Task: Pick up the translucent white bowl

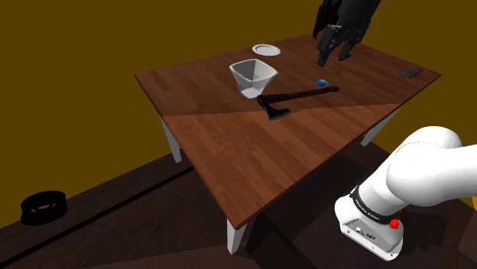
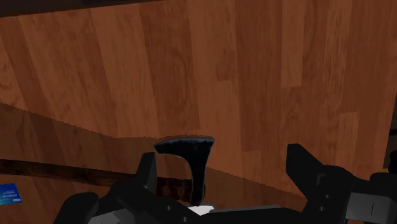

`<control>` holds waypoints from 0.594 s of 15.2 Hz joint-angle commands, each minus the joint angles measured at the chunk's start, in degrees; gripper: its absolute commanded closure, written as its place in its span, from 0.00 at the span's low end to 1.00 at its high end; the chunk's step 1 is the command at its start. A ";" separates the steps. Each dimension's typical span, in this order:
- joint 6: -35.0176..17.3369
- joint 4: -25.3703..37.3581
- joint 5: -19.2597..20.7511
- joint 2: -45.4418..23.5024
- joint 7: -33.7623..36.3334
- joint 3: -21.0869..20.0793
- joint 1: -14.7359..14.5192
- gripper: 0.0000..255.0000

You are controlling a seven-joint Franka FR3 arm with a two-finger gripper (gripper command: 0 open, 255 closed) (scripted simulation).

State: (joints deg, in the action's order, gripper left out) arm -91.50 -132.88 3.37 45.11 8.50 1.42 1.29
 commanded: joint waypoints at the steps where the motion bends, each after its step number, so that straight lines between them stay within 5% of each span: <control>1: 0.00 0.00 0.00 0.00 0.00 0.00 0.00 0.00; 9: -9.74 6.06 1.16 -17.40 0.17 -0.78 -0.39 0.00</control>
State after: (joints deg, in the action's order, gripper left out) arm -99.81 -127.85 4.28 30.35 8.82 0.59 0.88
